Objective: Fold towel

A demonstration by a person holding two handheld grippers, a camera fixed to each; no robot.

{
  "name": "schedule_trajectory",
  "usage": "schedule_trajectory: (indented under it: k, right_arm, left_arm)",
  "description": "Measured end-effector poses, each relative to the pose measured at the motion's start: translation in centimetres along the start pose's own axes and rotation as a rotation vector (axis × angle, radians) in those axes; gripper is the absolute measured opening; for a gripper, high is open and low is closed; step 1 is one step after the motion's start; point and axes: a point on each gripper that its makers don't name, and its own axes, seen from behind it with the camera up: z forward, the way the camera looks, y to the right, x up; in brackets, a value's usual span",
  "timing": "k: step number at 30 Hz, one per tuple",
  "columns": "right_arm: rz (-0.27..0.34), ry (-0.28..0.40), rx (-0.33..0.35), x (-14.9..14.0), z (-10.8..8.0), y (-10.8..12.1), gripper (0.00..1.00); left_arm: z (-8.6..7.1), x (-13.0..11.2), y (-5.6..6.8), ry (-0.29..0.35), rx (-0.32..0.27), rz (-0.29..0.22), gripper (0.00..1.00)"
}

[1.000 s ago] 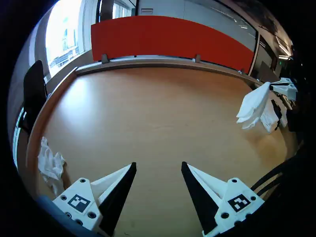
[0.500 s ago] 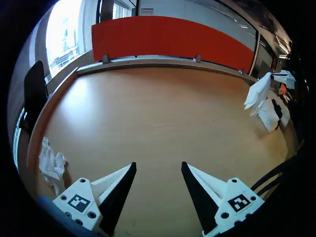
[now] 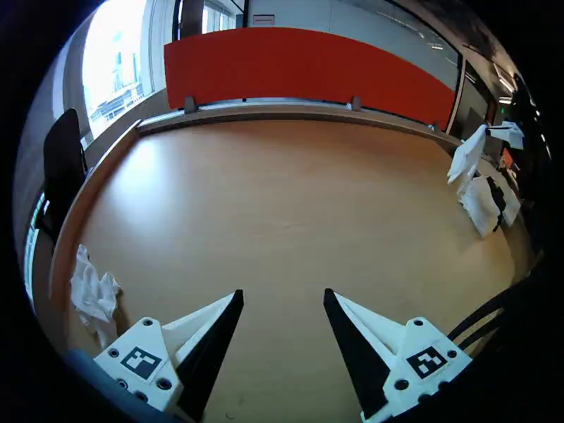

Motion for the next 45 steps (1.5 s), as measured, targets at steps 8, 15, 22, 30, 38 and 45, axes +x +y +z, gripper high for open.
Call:
schedule_trajectory:
  k: [8,15,22,30,38,45]
  right_arm:
    - [0.009,-0.029,-0.035,-1.0,-0.4,3.6,0.04]
    - [0.021,-0.046,-0.067,-1.5,-0.7,6.4,0.04]
    - [0.032,-0.058,-0.096,-1.9,-1.1,8.7,0.04]
    - [0.049,-0.07,-0.123,-2.5,-1.6,10.9,0.04]
    - [0.061,-0.082,-0.141,-3.1,-2.0,12.6,0.04]
    - [0.078,-0.088,-0.159,-3.9,-2.8,13.6,0.04]
  left_arm:
    - [0.2,0.1,0.0,-0.005,0.004,0.001,0.84]
    - [0.4,0.2,0.0,-0.01,0.008,0.005,0.84]
    - [0.5,0.4,0.2,-0.01,0.009,0.005,0.84]
    - [0.6,0.6,0.4,-0.011,0.011,0.008,0.84]
    - [0.5,0.9,0.5,-0.008,0.013,0.013,0.84]
    - [0.5,1.1,0.3,-0.008,0.016,0.015,0.84]
